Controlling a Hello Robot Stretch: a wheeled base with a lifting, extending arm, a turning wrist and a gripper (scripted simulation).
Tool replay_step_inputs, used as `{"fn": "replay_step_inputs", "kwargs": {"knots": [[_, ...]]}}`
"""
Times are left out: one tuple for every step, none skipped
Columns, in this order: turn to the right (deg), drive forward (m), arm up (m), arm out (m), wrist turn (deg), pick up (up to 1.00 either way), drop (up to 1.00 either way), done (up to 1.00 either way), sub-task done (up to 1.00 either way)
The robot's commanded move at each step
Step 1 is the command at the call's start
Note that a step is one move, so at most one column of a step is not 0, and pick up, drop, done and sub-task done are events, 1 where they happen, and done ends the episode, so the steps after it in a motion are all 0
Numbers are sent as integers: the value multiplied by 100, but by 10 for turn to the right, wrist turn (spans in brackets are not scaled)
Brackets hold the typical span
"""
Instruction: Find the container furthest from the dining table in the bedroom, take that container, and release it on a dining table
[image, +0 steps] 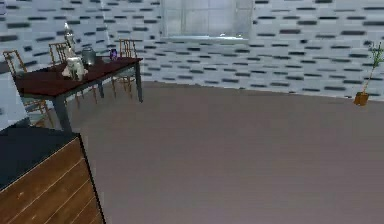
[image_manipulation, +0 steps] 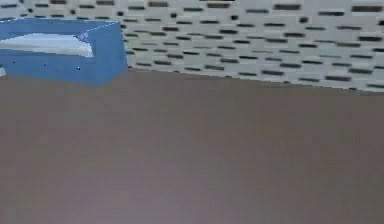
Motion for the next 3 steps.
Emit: {"fn": "replay_step_inputs", "kwargs": {"knots": [[0,85,0,0,0,0,0,0,0],[-360,0,0,0,0,0,0,0,0],[0,85,0,0,0,0,0,0,0]]}}
